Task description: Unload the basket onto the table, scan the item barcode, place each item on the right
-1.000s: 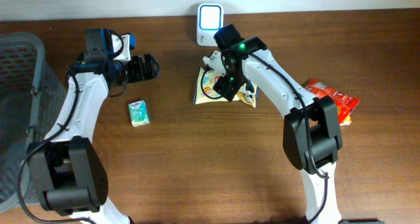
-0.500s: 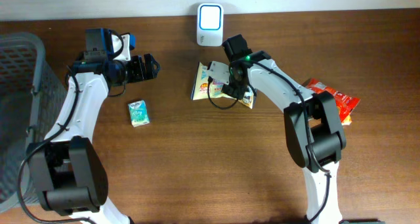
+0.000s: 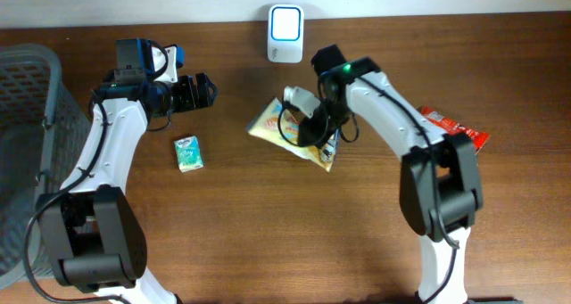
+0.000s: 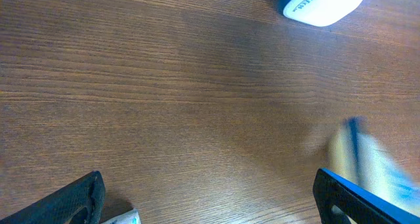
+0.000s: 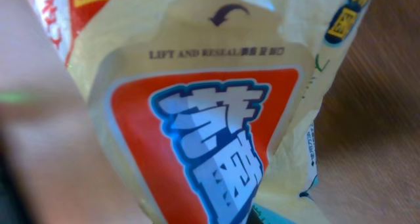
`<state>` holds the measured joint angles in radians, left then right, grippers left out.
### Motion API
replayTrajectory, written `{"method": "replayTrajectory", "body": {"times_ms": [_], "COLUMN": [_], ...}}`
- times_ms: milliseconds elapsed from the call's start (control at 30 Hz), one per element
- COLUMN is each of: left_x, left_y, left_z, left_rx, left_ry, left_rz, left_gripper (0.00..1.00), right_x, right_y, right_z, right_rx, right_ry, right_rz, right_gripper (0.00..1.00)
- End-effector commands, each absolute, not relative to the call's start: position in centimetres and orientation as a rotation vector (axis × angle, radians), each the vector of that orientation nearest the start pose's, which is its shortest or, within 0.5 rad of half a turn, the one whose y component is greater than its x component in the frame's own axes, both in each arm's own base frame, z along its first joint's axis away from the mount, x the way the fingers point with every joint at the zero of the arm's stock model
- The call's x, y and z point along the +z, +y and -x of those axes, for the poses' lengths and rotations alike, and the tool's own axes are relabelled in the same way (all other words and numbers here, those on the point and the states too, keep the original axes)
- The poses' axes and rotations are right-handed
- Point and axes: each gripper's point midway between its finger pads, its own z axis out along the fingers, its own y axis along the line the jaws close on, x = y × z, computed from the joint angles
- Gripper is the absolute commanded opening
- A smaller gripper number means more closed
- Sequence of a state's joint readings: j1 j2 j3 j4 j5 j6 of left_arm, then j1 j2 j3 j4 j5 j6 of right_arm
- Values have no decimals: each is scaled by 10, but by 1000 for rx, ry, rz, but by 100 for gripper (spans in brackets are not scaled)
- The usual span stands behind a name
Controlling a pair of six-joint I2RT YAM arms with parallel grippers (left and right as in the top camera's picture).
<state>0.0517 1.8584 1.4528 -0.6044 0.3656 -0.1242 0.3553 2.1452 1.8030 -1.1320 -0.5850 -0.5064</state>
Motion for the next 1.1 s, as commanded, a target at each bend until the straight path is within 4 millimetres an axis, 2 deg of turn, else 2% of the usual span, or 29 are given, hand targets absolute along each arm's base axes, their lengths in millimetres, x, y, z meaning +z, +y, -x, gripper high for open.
{"method": "replayTrajectory", "body": {"times_ms": [0, 33, 267, 433, 467, 533, 567, 600, 667, 700, 767, 833, 933, 1067], "left_x": [125, 125, 125, 125, 125, 125, 125, 125, 125, 125, 125, 125, 125, 125], "left_y": [-36, -36, -36, -36, -36, -36, -36, -36, -36, -36, -36, -36, -36, -36], "left_z": [-472, -472, -472, -472, -472, -472, -472, -472, -472, -472, -472, -472, -472, -472], "left_rx": [-498, -498, -498, -498, -498, -498, -498, -498, -498, -498, -498, -499, -498, -498], "left_ry": [2555, 2555, 2555, 2555, 2555, 2555, 2555, 2555, 2555, 2555, 2555, 2555, 2555, 2555], "left_rz": [80, 80, 80, 80, 80, 80, 80, 80, 80, 80, 80, 80, 80, 80], "left_gripper": [99, 99, 99, 99, 99, 99, 99, 99, 99, 99, 99, 99, 99, 99], "right_x": [211, 224, 274, 298, 300, 289, 280, 278, 287, 298, 319, 329, 316, 276], "right_y": [256, 252, 234, 234, 234, 233, 233, 234, 232, 227, 220, 204, 194, 187], "right_z": [-372, -370, -370, -370, -376, -395, -413, -426, -447, -459, -476, -496, -517, -549], "right_rx": [1336, 1409, 1711, 1750, 1690, 1485, 1277, 1091, 764, 602, 417, 202, 50, -85], "right_ry": [2234, 2179, 1915, 1850, 1904, 2113, 2265, 2333, 2370, 2361, 2300, 2238, 2230, 2249], "right_rz": [1101, 1080, 943, 932, 935, 883, 798, 752, 677, 603, 507, 416, 364, 314], "right_gripper": [4, 4, 4, 4, 4, 4, 4, 4, 4, 4, 4, 4, 4, 4]}}
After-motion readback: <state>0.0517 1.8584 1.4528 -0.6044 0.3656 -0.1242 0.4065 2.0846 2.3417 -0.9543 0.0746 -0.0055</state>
